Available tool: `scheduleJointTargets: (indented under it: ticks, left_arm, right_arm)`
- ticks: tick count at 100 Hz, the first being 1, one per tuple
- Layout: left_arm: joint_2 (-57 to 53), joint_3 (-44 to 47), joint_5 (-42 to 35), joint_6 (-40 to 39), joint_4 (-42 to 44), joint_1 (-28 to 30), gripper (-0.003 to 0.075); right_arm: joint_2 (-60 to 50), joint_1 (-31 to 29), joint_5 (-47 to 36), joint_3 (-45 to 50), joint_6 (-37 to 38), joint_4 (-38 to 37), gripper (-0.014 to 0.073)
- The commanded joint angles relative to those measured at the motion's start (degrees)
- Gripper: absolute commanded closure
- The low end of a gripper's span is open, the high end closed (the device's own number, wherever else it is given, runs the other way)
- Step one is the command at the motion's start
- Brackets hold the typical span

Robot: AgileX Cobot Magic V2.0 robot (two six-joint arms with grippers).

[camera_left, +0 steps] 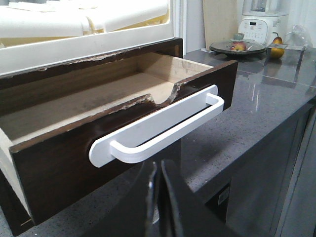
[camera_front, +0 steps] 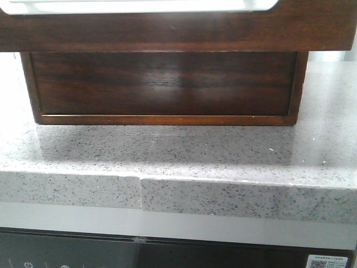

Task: Put scissors in drawer with both arms
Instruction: 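Open the right gripper to release the scissors and withdraw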

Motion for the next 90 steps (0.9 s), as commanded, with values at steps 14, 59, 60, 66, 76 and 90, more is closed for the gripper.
scheduleJointTargets:
  ticks: [14,59,60,66,76,90]
  left_arm:
    - [0.46,-1.28,-4.6,-0.57,-0.6,0.12,0.074]
    - [0.46,-1.28,-4.6,-0.57,-0.6,0.12,0.074]
    - [0.46,-1.28,-4.6,-0.57,-0.6,0.12,0.074]
    - [0.46,-1.24,-4.6,-0.57,-0.6,0.12,0.074]
    - [-0.01,-0.82,-4.95,-0.45,-0.61,0.83,0.074]
    - [-3.4,6.01,-13.66,11.57,0.79,6.97,0.074]
  right_arm:
    - [0.41,-0.99,-5.8,-1.17,0.54,-0.57,0.0639]
    - [0.41,-0.99,-5.8,-1.17,0.54,-0.57,0.0639]
    - [0.41,-0.99,-5.8,-1.17,0.54,-0.57,0.0639]
    - [0.41,-0.99,-5.8,-1.17,0.54,-0.57,0.0639]
    - [0.41,-0.99,-5.69,-1.17,0.54,-0.57,0.0639]
    - [0.41,-0.99,-5.62,-1.17,0.54,-0.57,0.0639]
